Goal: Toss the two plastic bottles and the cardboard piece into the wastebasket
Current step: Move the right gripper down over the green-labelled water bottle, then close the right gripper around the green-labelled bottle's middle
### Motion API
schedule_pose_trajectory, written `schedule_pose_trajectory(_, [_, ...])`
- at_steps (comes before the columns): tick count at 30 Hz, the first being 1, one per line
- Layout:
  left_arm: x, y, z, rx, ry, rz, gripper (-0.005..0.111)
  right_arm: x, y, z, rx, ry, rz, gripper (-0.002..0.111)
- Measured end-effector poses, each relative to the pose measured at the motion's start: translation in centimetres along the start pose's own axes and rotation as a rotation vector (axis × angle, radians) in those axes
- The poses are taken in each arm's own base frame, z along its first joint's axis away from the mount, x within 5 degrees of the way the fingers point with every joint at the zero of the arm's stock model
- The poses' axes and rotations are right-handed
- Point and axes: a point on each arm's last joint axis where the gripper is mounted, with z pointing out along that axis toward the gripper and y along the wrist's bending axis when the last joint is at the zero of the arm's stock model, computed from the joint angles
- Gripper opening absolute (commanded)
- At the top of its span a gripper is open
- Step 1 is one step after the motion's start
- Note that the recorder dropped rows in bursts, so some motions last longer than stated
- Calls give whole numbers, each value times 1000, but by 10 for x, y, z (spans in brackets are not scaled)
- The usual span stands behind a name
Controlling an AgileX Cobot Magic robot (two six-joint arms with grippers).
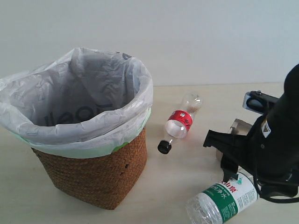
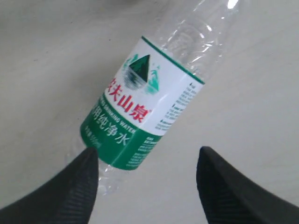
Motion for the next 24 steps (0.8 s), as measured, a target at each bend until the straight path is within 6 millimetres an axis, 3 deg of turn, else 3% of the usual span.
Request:
schedule_pose_trajectory(8, [0,0,0,0,0,0,4,-5,-5,4,71,-44,78,54])
schedule_pose_trajectory(16, [0,0,0,0,0,0,4,-9,6,13,-5,-80,130,54])
schedule_pose_trajectory(24, [0,0,0,0,0,0,4,-8,11,39,50,-41,135,54])
